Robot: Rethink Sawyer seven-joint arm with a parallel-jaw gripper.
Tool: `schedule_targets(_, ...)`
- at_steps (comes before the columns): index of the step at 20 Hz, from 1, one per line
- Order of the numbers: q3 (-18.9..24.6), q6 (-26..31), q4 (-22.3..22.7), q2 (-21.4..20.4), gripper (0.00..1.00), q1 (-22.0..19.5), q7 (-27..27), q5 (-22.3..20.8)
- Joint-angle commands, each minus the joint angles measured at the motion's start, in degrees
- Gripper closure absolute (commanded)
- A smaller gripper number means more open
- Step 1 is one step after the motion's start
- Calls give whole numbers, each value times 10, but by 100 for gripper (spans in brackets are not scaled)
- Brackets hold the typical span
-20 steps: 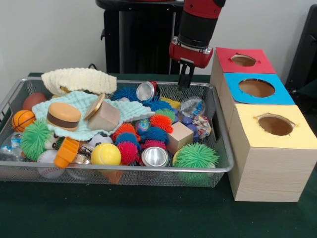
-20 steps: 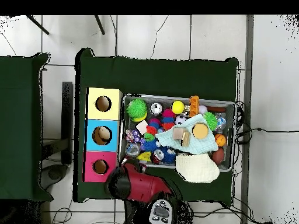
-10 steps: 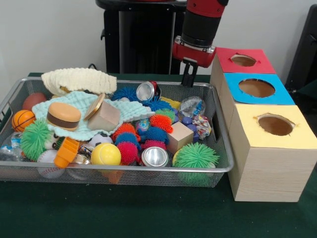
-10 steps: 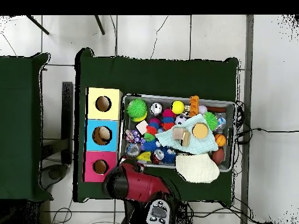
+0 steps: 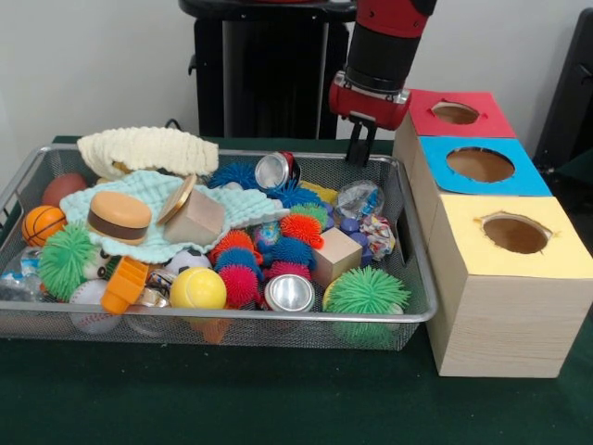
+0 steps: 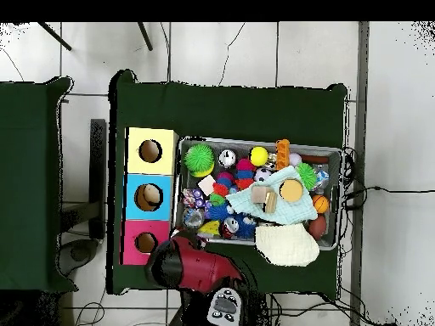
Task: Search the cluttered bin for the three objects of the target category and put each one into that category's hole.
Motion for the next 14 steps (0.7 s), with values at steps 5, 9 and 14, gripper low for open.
schedule_targets(5,48,-12,-56,35,100,-5,100,28)
schedule_targets(9,40,-10,-54,34,100,3,109,35)
schedule_targets(14,56,-10,-51,33,100,-9,109,38)
